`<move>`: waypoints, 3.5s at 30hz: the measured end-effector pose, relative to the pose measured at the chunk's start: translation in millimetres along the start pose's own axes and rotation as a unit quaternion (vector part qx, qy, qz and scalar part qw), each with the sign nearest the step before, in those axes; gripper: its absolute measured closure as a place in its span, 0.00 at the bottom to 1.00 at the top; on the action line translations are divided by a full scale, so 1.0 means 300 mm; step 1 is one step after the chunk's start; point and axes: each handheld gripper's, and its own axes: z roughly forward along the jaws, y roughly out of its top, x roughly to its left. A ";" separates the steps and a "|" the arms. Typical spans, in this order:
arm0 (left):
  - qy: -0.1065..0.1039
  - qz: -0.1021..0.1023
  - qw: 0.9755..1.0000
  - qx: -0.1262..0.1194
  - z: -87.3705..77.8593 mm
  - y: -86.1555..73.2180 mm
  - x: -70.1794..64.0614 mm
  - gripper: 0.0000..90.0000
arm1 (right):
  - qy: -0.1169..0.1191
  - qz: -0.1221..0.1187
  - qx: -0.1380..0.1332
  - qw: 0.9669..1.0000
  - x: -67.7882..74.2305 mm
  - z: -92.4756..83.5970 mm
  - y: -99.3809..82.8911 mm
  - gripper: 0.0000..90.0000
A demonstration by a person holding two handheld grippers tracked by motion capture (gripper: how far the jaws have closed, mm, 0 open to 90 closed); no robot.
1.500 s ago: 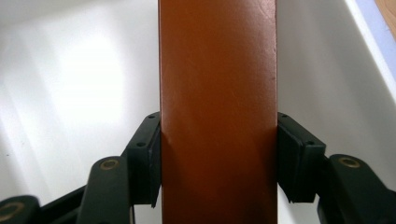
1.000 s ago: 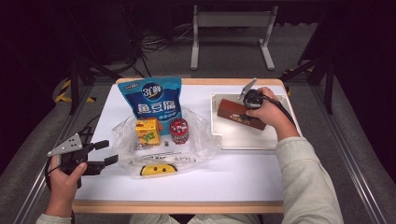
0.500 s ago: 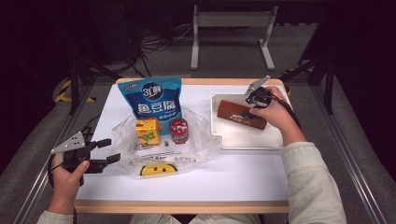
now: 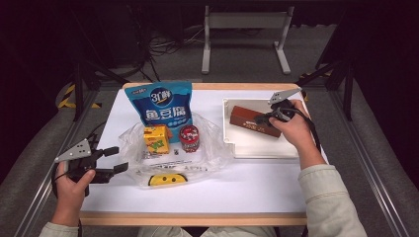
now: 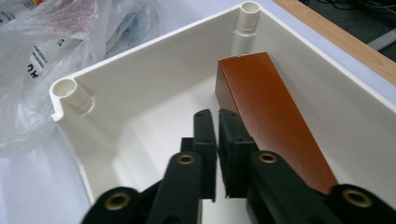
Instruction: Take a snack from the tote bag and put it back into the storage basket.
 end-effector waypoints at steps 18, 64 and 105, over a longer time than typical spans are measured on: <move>-0.003 0.004 1.000 0.001 0.001 0.000 0.000 0.26 | -0.053 0.073 0.006 0.996 -0.009 0.048 -0.079 1.00; -0.002 0.004 1.000 -0.001 -0.007 -0.005 -0.002 0.26 | -0.159 0.134 0.048 0.977 -0.096 0.084 -0.120 1.00; 0.003 0.000 1.000 -0.001 -0.013 -0.008 -0.003 0.21 | -0.032 0.009 -0.089 0.995 0.141 -0.016 0.288 0.31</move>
